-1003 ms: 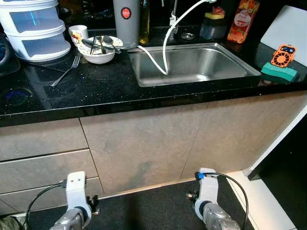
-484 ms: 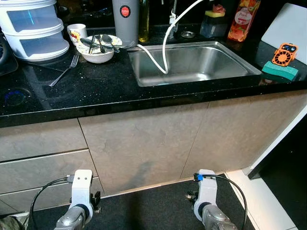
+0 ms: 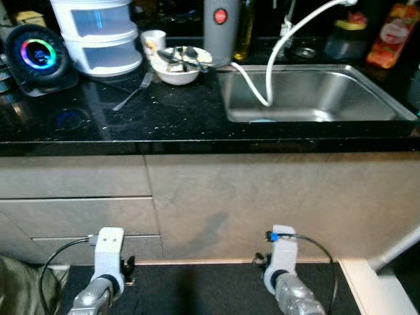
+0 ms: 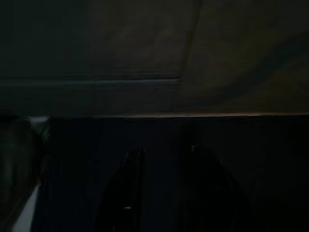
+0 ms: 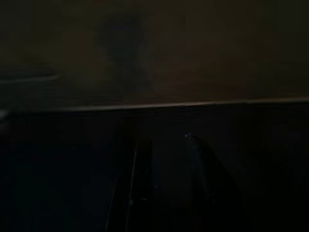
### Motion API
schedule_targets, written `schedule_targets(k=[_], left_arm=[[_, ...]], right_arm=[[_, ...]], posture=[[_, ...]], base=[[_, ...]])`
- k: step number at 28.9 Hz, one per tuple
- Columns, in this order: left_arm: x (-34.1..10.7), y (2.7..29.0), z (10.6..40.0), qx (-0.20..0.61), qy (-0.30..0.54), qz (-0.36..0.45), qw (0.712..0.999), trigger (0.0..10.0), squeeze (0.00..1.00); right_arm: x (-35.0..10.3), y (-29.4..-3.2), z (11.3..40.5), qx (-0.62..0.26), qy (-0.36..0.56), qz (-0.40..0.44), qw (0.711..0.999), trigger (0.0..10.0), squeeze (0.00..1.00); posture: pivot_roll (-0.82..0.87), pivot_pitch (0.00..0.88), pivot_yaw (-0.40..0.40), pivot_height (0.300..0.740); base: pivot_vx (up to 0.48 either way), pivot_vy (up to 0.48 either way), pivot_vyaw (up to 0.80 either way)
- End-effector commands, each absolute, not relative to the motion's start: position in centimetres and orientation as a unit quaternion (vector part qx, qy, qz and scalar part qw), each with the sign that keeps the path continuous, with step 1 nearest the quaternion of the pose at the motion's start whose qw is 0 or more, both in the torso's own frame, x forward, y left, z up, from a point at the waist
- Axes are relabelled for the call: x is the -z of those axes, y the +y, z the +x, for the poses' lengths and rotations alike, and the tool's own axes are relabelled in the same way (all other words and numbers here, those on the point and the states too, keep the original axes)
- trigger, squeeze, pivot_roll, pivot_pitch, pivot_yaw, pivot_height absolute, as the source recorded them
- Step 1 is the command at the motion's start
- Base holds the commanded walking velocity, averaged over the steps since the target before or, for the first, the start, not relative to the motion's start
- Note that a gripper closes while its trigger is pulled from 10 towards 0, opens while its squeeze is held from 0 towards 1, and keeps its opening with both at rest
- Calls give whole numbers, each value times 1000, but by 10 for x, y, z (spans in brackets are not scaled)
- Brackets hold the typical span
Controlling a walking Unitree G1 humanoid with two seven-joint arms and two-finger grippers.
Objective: Kitchen organization
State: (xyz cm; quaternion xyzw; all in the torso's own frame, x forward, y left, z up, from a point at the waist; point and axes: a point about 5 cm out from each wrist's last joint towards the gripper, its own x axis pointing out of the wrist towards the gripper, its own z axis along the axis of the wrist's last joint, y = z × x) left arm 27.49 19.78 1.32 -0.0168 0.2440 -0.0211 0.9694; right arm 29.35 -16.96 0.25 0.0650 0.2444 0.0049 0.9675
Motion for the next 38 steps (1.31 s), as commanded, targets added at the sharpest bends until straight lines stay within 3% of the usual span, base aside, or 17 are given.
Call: schedule_targets(k=[1,8,15,38], left_arm=[[-6,197,269,23,261,-19,965,10000,0],[-8,195,273,34,264,-14,964,10000,0],[-6,194,273,33,276,-4,961,10000,0],[-13,193,276,34,244,-25,969,10000,0]], right_arm=[[6,-174,286,19,262,84,961,10000,0],[8,-176,285,19,268,83,959,10000,0],[9,-176,285,20,271,79,959,10000,0],[1,-178,292,33,250,78,964,10000,0]], posture=[[9,153,22,740],[10,162,21,740],[9,170,23,740],[-5,169,11,740]], base=[[0,0,0],[0,0,0],[0,-480,0],[0,0,-58]])
